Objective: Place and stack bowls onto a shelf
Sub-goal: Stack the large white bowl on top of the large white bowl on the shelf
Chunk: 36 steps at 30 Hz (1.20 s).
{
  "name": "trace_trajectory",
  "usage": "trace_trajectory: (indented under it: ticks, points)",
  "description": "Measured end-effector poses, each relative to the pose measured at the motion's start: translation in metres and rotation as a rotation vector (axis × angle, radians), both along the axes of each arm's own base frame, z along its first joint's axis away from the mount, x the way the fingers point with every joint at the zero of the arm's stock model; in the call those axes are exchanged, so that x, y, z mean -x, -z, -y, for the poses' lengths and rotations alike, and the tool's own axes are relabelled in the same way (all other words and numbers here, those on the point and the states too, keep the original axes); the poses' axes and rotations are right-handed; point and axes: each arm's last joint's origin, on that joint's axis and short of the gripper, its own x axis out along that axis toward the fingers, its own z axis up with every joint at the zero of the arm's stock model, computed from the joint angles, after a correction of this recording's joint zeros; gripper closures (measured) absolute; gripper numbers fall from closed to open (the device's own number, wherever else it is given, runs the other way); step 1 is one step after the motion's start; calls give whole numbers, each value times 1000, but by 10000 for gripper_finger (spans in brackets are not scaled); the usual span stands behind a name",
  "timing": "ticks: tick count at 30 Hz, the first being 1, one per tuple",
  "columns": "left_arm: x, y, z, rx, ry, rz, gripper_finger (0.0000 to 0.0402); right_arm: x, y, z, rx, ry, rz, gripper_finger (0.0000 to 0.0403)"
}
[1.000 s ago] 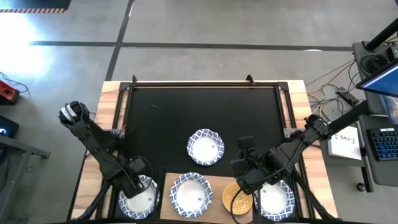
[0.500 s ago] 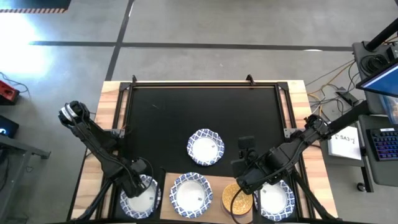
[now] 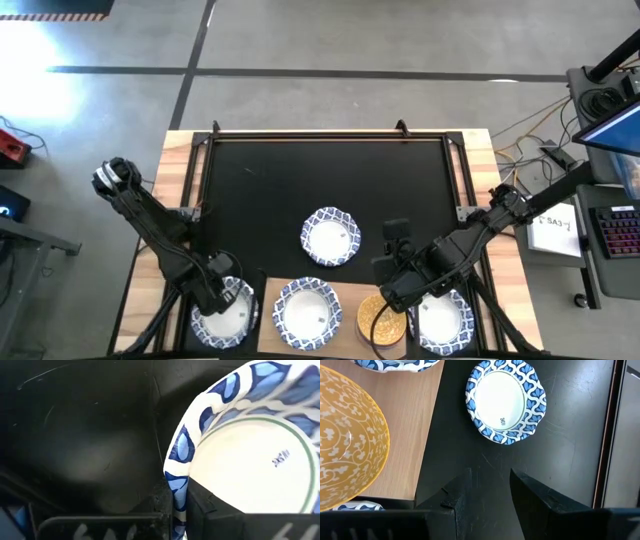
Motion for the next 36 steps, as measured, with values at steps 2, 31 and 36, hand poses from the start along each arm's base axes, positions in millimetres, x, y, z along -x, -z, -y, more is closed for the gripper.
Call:
trace_trajectory:
  ticks: [2, 31, 36]
  points:
    - [2, -6, -3, -14, -20, 7, 398, 0, 0, 0, 0, 0, 0, 277]
    - [11, -140, -60, -481, -233, 418, 401, 0, 24, -1, 20, -4, -90, 278]
    - [4, -136, -70, -526, -230, 380, 401, 1, 33, -1, 23, 4, -123, 278]
